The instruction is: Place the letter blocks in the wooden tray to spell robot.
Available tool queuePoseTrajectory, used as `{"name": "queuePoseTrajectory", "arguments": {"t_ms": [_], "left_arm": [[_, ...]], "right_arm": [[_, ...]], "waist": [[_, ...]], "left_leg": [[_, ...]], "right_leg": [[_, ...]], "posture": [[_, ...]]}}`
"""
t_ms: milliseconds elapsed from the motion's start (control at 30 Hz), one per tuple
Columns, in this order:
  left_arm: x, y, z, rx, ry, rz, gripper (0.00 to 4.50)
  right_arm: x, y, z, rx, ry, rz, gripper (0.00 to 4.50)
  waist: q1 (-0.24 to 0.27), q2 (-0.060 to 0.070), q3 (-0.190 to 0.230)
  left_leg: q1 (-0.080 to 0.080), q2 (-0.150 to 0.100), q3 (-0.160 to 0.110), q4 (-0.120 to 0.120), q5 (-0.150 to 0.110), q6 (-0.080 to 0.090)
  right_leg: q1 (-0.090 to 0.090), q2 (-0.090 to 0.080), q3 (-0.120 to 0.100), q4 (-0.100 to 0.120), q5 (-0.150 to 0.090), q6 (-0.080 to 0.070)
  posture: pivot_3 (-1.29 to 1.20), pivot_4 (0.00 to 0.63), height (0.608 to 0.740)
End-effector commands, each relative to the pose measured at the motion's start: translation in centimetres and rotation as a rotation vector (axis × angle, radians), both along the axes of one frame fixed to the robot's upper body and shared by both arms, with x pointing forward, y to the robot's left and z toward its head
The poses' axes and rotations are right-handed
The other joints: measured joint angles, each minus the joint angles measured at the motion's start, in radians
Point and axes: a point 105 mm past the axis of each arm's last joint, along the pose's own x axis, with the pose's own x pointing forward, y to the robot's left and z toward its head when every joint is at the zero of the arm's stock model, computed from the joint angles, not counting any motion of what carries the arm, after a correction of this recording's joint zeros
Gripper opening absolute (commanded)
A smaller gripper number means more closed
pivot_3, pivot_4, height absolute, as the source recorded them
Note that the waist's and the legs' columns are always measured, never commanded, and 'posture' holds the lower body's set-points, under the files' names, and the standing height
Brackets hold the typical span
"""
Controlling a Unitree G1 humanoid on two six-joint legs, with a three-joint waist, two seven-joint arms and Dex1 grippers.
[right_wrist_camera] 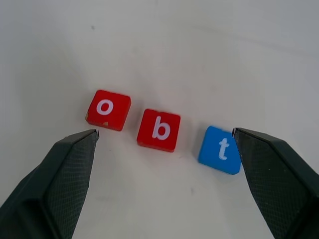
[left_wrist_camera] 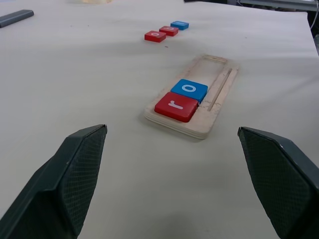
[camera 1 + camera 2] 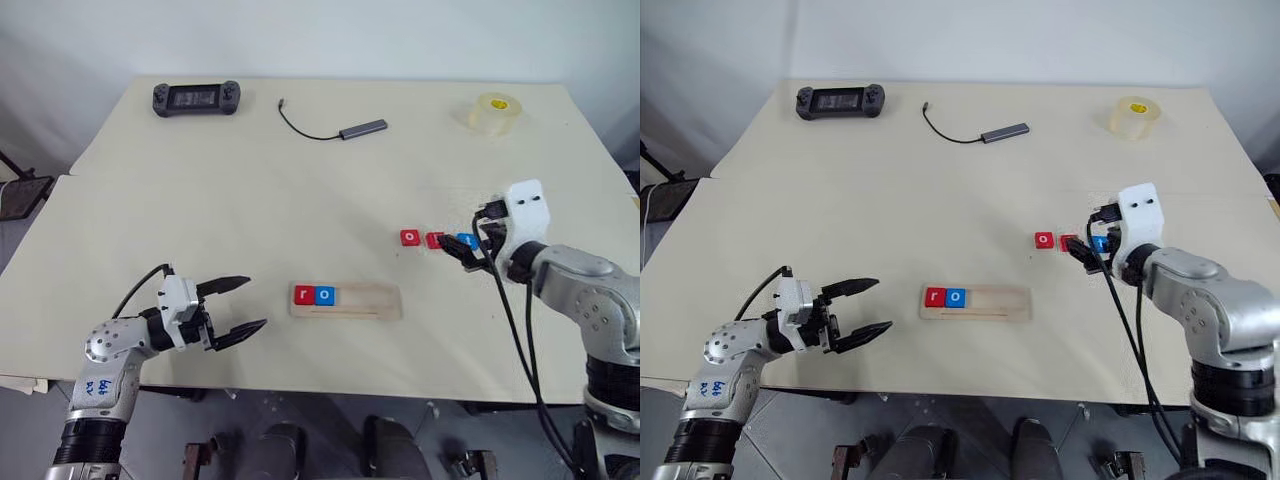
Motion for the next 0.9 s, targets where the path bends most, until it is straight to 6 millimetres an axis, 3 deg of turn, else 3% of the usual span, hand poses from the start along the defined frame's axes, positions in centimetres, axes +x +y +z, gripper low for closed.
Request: {"name": "queuePoseTrajectory", "arguments": {"t_ms": [33,433,700,900], "left_arm": [[-0.3,-0.4,0.9,-0.005,-0.040,-0.002,4.47],[-0.4,-0.7,1.6,-0.011,-0.056,-0.002,4.47],[-0.5,-0.9,2.0,-0.008,-0.065,-0.006,4.47],[-0.6,-0.8,2.3,-0.008,-0.073,0.006,4.47]], "right_arm": [[0.0,0.1,0.7,-0.008,-0.014,-0.016,4.50],[0.7,1.5,0.2,0.018,0.007,-0.020,4.50],[3.2,2.0,-1.9,0.009,0.032,-0.077,4.50],[3.8,2.4,-3.1,0.013,0.038,-0.079,4.50]], "waist": [[-0.001,0.000,0.000],[-0.008,0.000,0.000],[-0.025,0.000,0.000],[-0.028,0.000,0.000]], "left_leg": [[0.000,0.000,0.000,0.000,0.000,0.000],[0.000,0.001,0.000,0.000,0.000,0.000],[0.000,0.000,0.000,0.000,0.000,0.000],[0.000,0.000,0.000,0.000,0.000,0.000]], "right_leg": [[0.000,0.000,0.000,0.000,0.000,0.000],[0.000,0.001,0.000,0.000,0.000,0.000],[-0.001,0.001,0.000,0.003,0.000,0.000],[-0.001,0.001,0.000,0.004,0.000,0.000]], "posture": [[0.00,0.150,0.740],[0.00,0.150,0.740],[0.00,0.150,0.740],[0.00,0.150,0.740]]}}
